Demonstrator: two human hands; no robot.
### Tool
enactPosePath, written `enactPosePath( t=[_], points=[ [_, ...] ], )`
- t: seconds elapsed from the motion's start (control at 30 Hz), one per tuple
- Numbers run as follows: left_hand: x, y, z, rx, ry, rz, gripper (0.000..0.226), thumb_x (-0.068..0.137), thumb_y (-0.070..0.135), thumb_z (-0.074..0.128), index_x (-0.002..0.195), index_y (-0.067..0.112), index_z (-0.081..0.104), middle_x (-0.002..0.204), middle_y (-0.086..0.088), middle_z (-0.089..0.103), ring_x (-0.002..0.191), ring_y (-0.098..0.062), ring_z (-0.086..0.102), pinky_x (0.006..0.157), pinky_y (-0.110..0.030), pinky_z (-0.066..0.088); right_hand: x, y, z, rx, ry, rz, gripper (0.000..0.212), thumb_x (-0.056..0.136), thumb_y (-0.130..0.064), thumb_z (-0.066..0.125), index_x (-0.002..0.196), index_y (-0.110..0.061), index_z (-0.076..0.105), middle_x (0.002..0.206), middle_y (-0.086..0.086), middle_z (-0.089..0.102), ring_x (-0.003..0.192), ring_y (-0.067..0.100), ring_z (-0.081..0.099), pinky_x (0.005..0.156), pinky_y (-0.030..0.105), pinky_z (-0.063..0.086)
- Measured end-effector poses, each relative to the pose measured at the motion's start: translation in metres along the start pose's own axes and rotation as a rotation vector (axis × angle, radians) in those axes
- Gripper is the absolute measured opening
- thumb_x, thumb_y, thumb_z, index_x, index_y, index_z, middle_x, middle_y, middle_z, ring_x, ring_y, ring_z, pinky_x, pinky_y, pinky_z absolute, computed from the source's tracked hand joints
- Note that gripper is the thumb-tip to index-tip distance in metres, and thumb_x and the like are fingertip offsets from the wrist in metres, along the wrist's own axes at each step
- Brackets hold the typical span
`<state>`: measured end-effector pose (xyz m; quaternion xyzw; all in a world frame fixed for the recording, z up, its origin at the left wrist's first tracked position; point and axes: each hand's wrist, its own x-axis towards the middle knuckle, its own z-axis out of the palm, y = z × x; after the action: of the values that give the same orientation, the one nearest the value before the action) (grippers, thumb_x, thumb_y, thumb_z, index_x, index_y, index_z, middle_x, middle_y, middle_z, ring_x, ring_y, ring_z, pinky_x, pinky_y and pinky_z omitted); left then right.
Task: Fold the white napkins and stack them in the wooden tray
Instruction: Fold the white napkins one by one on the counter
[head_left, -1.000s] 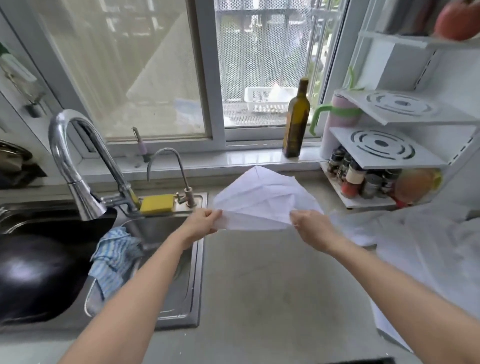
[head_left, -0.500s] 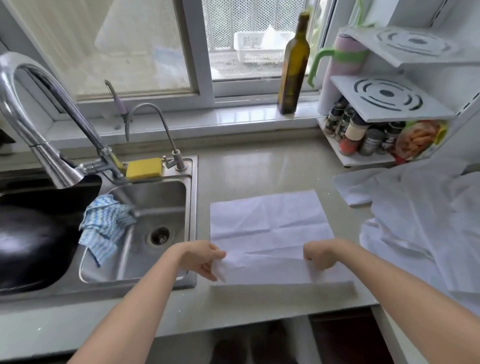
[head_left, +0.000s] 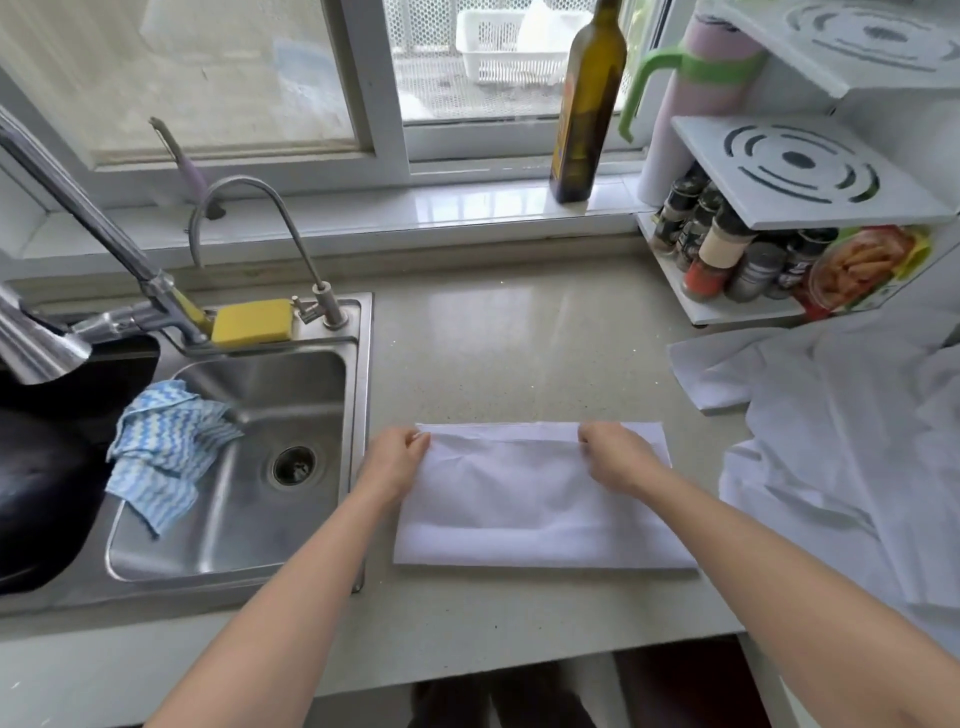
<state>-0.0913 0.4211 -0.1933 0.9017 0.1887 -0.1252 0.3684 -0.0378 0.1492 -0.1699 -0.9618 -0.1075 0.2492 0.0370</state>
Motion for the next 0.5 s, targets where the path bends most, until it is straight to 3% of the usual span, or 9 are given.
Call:
enactPosePath(
  t=[0.1,0.27,0.4,0.5],
  points=[
    [0.009,0.001,0.012,0.012,0.056,-0.012,0.034,0.099,0.020,0.046,0.065,0.013,0.048,0.063,-0.004,0.050,0.065,-0.022,0.045,0.057,-0.033,0.027,0.015,-0.003,0.013,0.068,0.077,0.017,0.017,0.087,-0.004,0.039,0.094,-0.011,0.053,0.100,0.011,0.062,0.094,0.033,0.056,0.070,0.032,0.040],
    [0.016,-0.002,0.022,0.049,0.122,-0.060,0.036,0.097,0.012,0.045,0.061,0.014,0.039,0.067,-0.008,0.050,0.067,-0.025,0.044,0.059,-0.034,0.025,0.034,-0.006,0.023,0.211,0.137,-0.083,0.013,0.090,-0.007,0.039,0.081,-0.012,0.047,0.094,0.013,0.061,0.087,0.030,0.052,0.070,0.036,0.040],
    [0.021,-0.005,0.023,0.103,0.124,-0.052,0.026,0.098,0.012,0.041,0.078,0.002,0.054,0.082,-0.015,0.059,0.080,-0.032,0.053,0.066,-0.038,0.036,0.044,-0.007,0.029,0.141,0.186,-0.134,0.012,0.094,-0.006,0.037,0.085,-0.013,0.041,0.099,0.014,0.058,0.090,0.029,0.049,0.073,0.036,0.034],
    [0.024,-0.003,0.024,0.244,0.150,0.000,0.025,0.100,0.016,0.040,0.082,0.006,0.054,0.089,-0.014,0.060,0.085,-0.031,0.053,0.069,-0.038,0.036,0.050,-0.009,0.032,0.033,0.205,-0.145,0.012,0.094,-0.003,0.036,0.090,-0.014,0.038,0.103,0.014,0.057,0.095,0.030,0.050,0.077,0.036,0.032]
  ],
)
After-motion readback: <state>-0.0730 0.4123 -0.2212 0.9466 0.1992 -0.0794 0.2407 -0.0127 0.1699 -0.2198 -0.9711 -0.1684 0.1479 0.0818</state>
